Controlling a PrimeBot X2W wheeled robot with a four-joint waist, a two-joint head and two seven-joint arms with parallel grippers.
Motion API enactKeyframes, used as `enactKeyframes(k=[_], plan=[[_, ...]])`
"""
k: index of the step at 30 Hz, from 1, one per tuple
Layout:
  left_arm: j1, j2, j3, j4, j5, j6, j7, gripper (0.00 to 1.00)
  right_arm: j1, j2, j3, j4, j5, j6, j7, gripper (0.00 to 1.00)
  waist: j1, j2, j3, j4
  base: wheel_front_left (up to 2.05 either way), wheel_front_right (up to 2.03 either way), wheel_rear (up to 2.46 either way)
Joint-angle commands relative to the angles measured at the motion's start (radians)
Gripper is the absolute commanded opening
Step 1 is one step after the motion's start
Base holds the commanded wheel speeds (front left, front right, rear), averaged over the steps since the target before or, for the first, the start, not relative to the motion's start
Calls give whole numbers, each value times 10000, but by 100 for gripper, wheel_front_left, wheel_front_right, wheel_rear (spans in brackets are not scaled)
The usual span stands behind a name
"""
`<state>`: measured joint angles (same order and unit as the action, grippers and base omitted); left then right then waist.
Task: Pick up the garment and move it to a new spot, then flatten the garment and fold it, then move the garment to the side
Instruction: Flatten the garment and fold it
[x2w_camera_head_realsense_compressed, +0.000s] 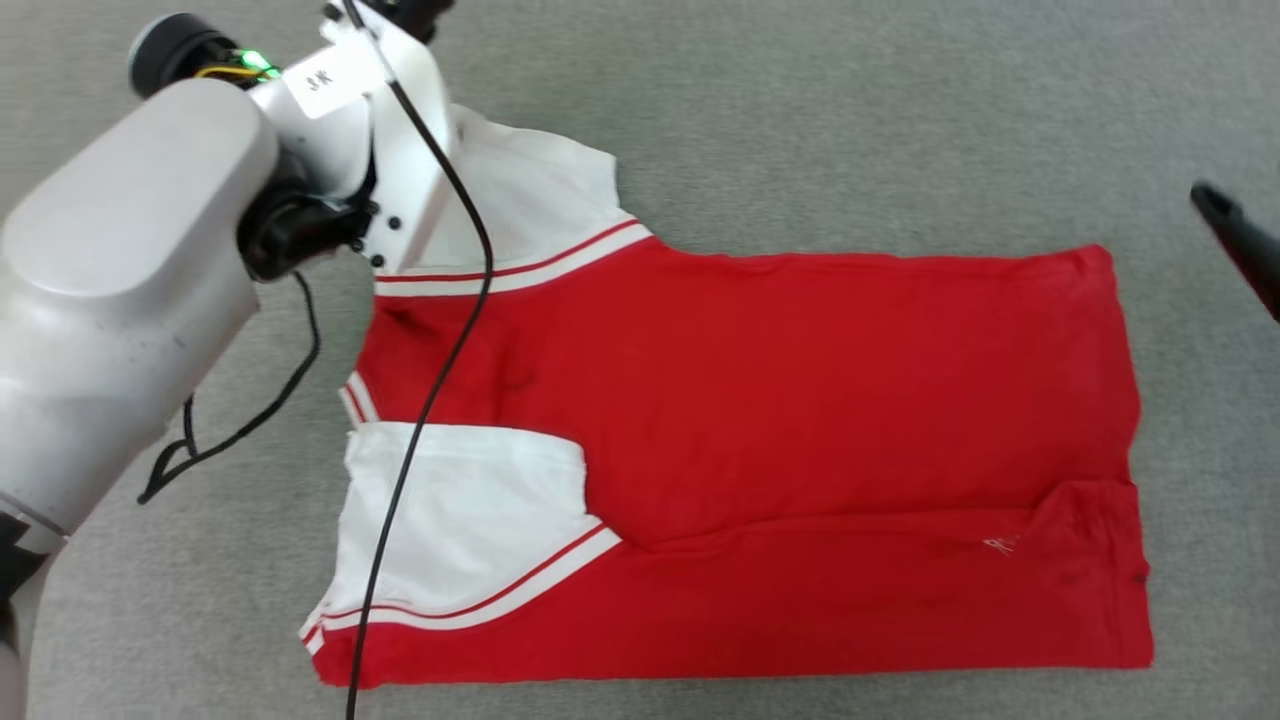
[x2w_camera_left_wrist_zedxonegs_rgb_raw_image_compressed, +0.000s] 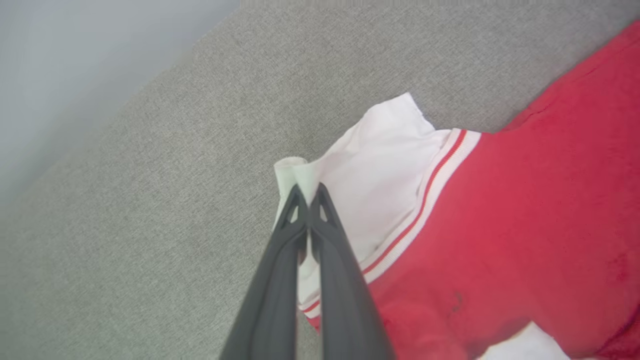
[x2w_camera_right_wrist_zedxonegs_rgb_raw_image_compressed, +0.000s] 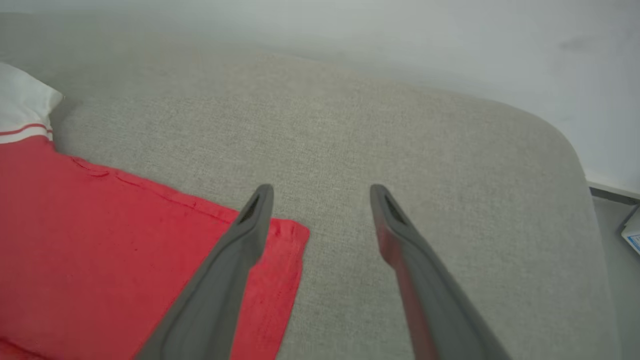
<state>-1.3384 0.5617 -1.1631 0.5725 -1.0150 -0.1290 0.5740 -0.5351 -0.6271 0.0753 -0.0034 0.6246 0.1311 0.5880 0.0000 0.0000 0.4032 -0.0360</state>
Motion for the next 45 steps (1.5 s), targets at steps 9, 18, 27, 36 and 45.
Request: enactKeyframes(k=[9,18,27,36,45], plan=[[-223,-61,-390,-752,201,-6,-623,0,-1161,-714,1086,961,1087,-8,4230,100,0,0,122,606,0,0,0],[-654,-211,-558,-1160,292,-5,-1088,0,-1861,49,1321,2321,526,-8,4955,100,0,0,670,1020,0,0,0],[-811,-236,-740,-1089,175,-6,-1405,0,-1169,502,2336,3722,512,-6,4259,29,0,0,943,1196,0,0,0],[-474,-174,-891,-784,-16,-6,-1741,0,-1555,33,2478,3576,1130,-8,1653,0,0,0,407,1032,0,0,0],[416,98,-1033,-861,-179,-7,-2067,0,-761,-350,3021,2994,1505,-8,-227,0,0,0,-723,924,0,0,0]])
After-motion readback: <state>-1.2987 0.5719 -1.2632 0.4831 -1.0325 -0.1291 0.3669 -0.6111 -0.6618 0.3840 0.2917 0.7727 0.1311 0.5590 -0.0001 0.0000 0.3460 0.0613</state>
